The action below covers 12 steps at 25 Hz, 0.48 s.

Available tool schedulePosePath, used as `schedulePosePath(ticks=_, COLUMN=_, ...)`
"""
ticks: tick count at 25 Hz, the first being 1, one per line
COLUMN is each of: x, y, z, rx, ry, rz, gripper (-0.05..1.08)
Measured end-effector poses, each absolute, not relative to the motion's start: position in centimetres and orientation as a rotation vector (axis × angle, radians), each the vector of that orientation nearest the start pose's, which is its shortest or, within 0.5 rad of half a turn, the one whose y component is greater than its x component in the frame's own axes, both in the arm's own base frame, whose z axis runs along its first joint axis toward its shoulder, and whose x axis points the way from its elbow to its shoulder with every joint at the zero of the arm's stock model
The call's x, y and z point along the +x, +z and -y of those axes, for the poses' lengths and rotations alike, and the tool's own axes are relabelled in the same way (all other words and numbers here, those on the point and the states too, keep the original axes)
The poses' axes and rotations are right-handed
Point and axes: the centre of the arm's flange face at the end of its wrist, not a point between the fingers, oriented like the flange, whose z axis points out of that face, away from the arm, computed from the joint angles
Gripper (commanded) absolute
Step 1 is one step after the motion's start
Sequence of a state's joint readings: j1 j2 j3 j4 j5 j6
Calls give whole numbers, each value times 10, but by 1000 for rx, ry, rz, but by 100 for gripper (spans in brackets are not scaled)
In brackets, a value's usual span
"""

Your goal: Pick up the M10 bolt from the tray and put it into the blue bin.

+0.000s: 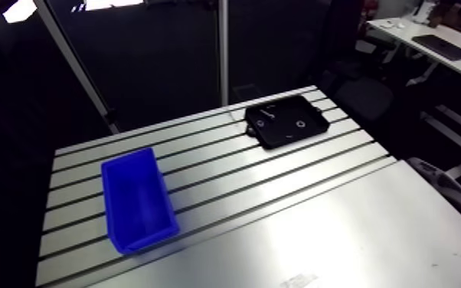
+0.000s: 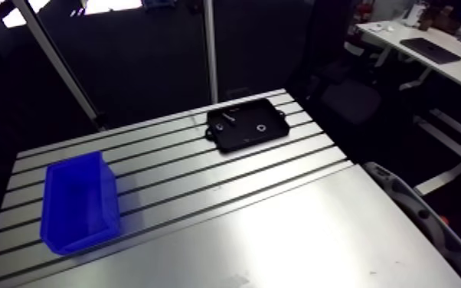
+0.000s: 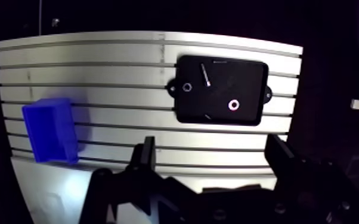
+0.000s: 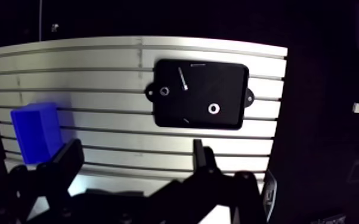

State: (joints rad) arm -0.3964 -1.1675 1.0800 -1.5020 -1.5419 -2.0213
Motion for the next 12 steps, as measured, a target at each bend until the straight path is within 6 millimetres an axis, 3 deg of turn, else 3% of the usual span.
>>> schedulePosePath(ticks=12, x=-665, y=481, z=-137, rx=-77, ry=2, rz=-3163, gripper=1)
